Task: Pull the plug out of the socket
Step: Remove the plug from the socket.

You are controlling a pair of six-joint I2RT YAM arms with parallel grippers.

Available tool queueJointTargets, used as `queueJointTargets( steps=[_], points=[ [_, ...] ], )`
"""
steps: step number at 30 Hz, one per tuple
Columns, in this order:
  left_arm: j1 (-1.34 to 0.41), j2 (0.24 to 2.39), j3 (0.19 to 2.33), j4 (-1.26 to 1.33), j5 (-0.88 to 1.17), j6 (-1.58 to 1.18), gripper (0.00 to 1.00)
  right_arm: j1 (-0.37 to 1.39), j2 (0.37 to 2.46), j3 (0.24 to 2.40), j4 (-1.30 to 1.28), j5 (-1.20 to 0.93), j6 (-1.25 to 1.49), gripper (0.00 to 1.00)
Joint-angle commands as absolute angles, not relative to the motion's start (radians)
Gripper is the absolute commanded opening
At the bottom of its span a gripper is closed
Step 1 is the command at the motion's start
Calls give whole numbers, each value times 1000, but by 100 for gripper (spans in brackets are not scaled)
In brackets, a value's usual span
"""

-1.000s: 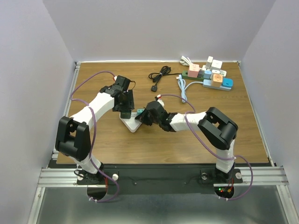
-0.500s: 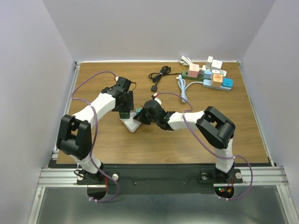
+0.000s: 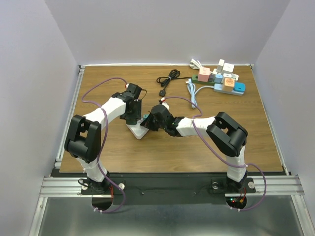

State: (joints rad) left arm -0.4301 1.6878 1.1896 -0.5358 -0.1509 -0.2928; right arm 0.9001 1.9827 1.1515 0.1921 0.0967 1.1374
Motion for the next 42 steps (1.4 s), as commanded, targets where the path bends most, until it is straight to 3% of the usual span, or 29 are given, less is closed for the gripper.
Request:
queueJointTargets(
  steps=[1,13,19,28,37,42],
  points=[
    [-445,1686,1224,-526,-107,-284,0,919,2123,1062,-221,114,1043,0],
    [-445,1671,1296,-568,-75,-258,0,936,2233,1141,-222,25,1028,0],
    [-442,1643,1448,-630,-55,-249,0,936,2273,1088,-227,28,1054,1],
    [-417,1651,1509,-646,-5,-253,0,937,2330,1071,-279,40,1042,0],
    [-296,1695,1656,-686,-73,-221,0,937,2237,1008,-278,54,1025,0],
    [-198,1827,1770,-670,-178,-218,0,937,2111,980,-275,37,991,0]
  ],
)
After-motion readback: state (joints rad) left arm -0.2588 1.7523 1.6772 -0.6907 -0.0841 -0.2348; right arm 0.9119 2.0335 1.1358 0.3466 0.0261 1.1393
